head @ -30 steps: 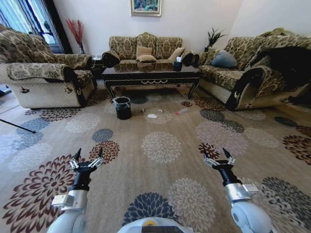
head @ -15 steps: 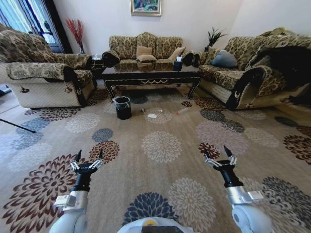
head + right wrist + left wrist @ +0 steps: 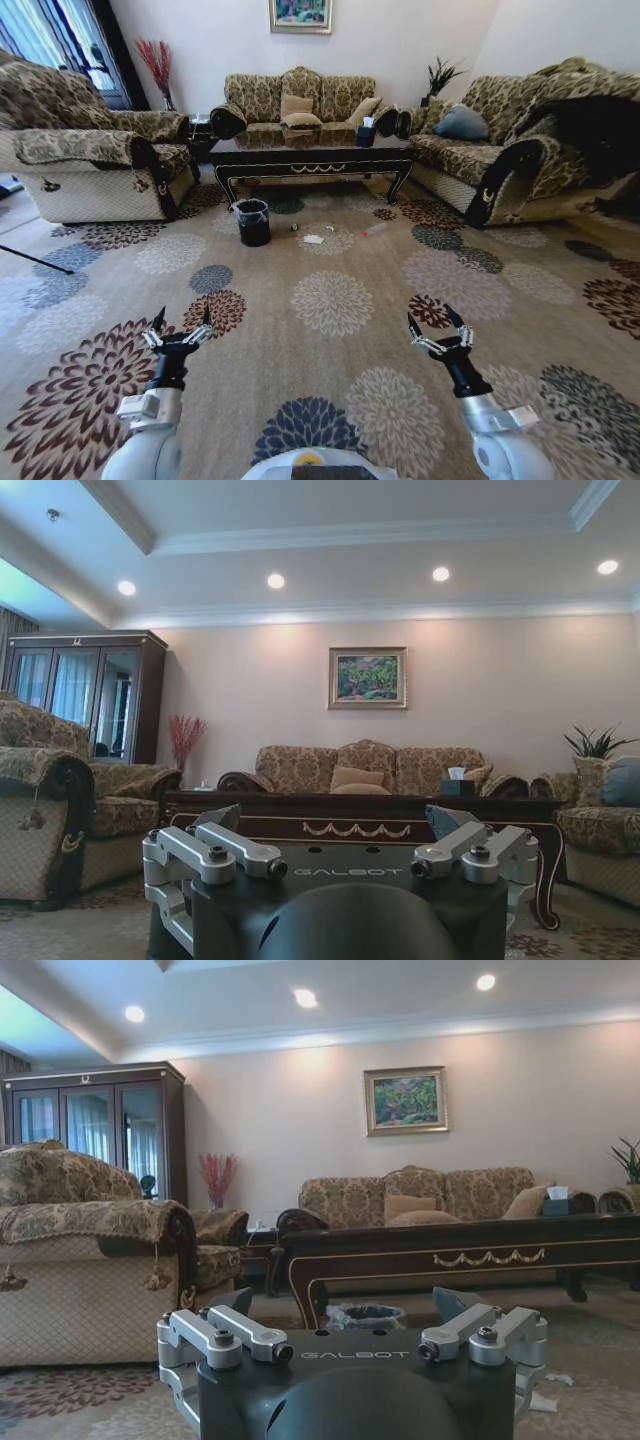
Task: Move to the front of the table and pick up the trash from the floor, then place it into the trash bin.
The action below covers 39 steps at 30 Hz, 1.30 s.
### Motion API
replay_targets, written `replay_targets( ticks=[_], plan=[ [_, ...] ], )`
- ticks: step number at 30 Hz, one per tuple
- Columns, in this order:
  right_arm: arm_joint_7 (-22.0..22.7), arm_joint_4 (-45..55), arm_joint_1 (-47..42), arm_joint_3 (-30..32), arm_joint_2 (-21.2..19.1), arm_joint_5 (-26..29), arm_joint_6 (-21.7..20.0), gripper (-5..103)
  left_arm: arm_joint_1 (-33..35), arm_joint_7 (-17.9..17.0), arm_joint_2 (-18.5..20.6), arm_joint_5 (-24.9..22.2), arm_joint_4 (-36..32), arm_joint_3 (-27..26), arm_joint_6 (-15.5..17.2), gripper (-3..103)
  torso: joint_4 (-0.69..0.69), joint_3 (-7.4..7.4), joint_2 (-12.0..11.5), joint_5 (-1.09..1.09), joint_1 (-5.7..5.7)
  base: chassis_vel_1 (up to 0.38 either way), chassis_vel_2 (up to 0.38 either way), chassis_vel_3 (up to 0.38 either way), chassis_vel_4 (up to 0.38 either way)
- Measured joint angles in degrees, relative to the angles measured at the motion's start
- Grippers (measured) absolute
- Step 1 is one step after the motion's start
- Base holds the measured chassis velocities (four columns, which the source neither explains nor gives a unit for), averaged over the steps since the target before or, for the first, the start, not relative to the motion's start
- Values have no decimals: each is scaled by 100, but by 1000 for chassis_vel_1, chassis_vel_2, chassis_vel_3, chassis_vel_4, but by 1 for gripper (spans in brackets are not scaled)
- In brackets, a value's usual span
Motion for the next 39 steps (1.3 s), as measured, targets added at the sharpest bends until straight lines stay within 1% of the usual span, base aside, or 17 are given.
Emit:
replay_targets(
  ticks=[7, 10, 14, 18, 22, 25, 28, 30, 31, 33, 35, 36, 38, 39],
  plan=[
    [-64, -59, 25, -4, 16, 42, 51, 100, 186, -2, -31, 175, -238, 32, -9, 100, 0, 2, 3, 0, 0, -142, 136, 142, -128],
    [-114, -73, 32, -2, 42, 82, 107, 100, 183, 0, -19, 251, -431, 50, 90, 100, 1, 3, 4, 2, 0, -249, 264, 241, -215],
    [-120, -116, 65, -9, 67, 90, 138, 100, 215, 5, -26, 289, -464, 77, 105, 100, -1, 5, 4, -1, 0, -304, 266, 290, -272],
    [-111, -131, 80, 4, 73, 90, 139, 100, 302, 11, -20, 270, -454, 67, 25, 100, 1, 6, 3, 0, 0, -326, 324, 326, -310],
    [-101, -148, 112, 27, 53, 92, 140, 100, 259, 12, 41, 125, -403, 13, 10, 100, 1, 6, 5, 3, -1, -332, 345, 353, -342],
    [-98, -136, 120, 57, -7, 123, 132, 100, 96, 11, 120, 54, -275, -27, 66, 100, -1, 7, 5, -2, 0, -359, 344, 359, -340],
    [-89, -115, 176, 57, -8, 139, 110, 100, 43, 8, 124, 19, -299, -24, 130, 100, 2, 6, 6, 4, -1, -367, 372, 347, -443],
    [-61, -62, 176, 47, 31, 142, 80, 100, 19, 7, 100, 24, -325, 30, 158, 100, -2, 7, 6, -4, -1, -354, 372, 338, -363],
    [-57, -19, 148, 46, 46, 139, 66, 100, 11, 7, 84, 50, -326, 62, 158, 100, 0, 8, 6, -3, 0, -320, 367, 334, -359],
    [-67, 40, 91, 55, 60, 114, 59, 100, 12, 7, 60, 82, -328, 98, 124, 100, 0, 6, 7, 4, -1, -326, 372, 348, -361],
    [-72, 47, 84, 60, 61, 109, 59, 100, 18, 7, 58, 83, -329, 99, 114, 100, 0, 6, 7, 2, -1, -326, 368, 363, -363],
    [-84, 49, 73, 78, 69, 99, 72, 100, 56, 11, 58, 75, -333, 91, 86, 100, 0, 7, 7, -4, -1, -361, 338, 357, -329],
    [-84, 7, 60, 80, 80, 91, 105, 100, 95, 12, 62, 43, -351, 42, 51, 100, 0, 7, 7, 4, -1, -335, 345, 363, -352],
    [-85, -10, 55, 80, 85, 83, 123, 100, 105, 12, 63, 37, -355, 29, 38, 100, 0, 6, 7, 2, -1, -381, 351, 386, -362]
  ],
)
